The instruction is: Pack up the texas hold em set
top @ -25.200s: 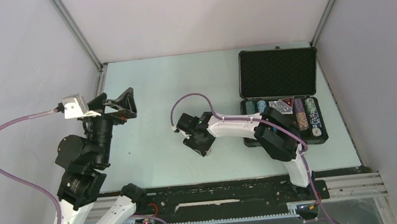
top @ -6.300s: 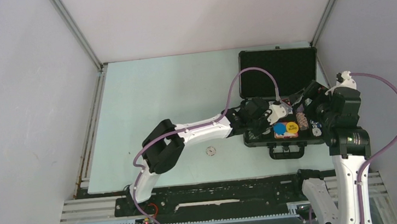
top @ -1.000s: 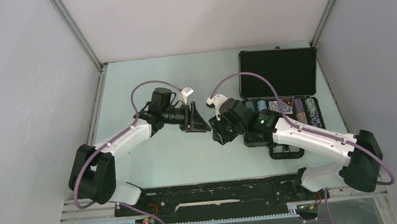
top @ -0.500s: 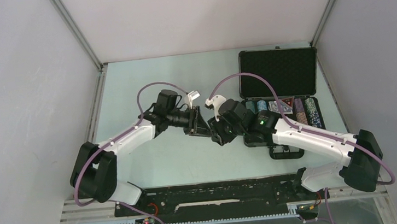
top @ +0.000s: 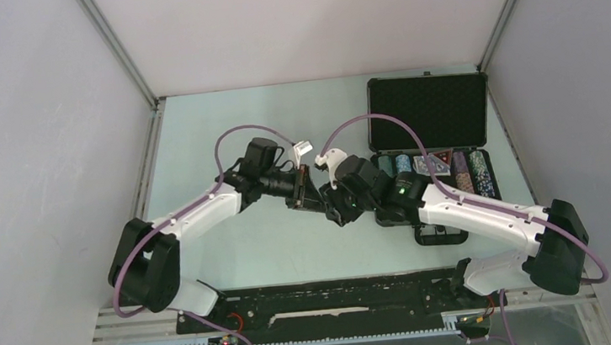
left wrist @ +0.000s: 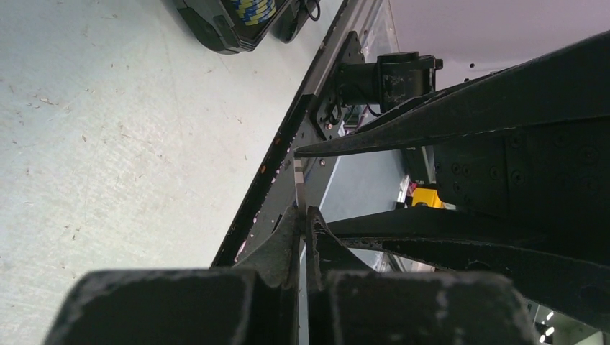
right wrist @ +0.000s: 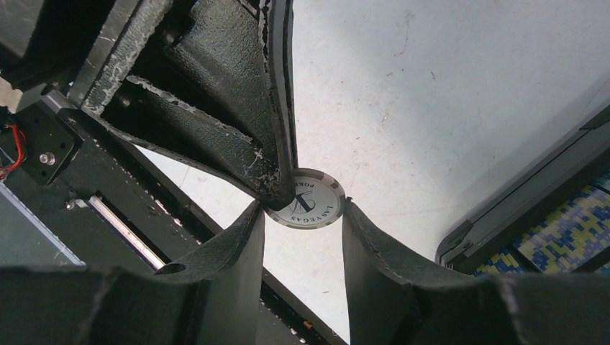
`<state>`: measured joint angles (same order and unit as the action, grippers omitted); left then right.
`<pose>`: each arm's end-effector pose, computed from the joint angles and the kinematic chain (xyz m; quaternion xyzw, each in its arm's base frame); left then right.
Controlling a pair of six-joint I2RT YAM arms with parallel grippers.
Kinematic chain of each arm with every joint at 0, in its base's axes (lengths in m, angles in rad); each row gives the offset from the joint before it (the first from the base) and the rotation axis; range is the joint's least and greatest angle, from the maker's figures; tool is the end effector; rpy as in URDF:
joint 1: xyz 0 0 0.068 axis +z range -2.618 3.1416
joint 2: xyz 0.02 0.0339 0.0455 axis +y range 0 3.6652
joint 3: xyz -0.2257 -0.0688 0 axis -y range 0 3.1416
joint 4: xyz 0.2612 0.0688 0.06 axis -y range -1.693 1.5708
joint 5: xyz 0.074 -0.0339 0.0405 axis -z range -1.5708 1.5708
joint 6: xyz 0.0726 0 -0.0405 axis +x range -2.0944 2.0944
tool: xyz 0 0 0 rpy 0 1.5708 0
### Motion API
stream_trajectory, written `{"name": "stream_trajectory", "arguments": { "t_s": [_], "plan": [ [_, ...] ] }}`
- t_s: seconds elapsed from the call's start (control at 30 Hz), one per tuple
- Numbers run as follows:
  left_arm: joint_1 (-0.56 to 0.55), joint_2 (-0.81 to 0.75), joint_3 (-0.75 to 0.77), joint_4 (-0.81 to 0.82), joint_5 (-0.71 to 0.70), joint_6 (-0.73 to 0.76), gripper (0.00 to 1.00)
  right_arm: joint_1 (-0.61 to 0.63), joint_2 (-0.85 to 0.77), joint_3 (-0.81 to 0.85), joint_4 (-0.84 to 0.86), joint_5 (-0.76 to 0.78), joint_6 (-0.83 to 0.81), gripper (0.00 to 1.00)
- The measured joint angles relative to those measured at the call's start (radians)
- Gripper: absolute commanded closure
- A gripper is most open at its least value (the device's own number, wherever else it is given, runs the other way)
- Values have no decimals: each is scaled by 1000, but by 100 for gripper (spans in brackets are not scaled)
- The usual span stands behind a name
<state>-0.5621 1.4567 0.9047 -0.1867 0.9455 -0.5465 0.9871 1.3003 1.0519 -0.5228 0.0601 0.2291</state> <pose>0.2515 -0.2280 0.1734 0.1904 0.8129 -0.5435 0.0867 0.1870 0.2752 0.2228 -0.3298 0.8597 0.1996 0.3351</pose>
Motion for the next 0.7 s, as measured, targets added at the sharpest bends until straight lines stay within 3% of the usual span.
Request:
{"name": "stream_trajectory", "arguments": {
  "t_s": [0.1, 0.23, 0.4, 0.57, 0.7],
  "plan": [
    [-2, 0, 1, -3, -6, 6, 100, 5, 0, 0, -3, 13, 0, 33],
    [-15, -2, 1, -14, -52, 32, 100, 10, -5, 0, -5, 29, 8, 15],
    [-45, -54, 1, -24, -184, 70, 100, 18, -118, -13, -48, 94, 29, 10],
    [-105, -113, 1, 0, -320, 122, 100, -14, -399, -17, -156, 242, 113, 6],
    [-200, -139, 1, 42, -442, 218, 100, -128, -639, -17, -264, 390, 196, 1]
  ]
}}
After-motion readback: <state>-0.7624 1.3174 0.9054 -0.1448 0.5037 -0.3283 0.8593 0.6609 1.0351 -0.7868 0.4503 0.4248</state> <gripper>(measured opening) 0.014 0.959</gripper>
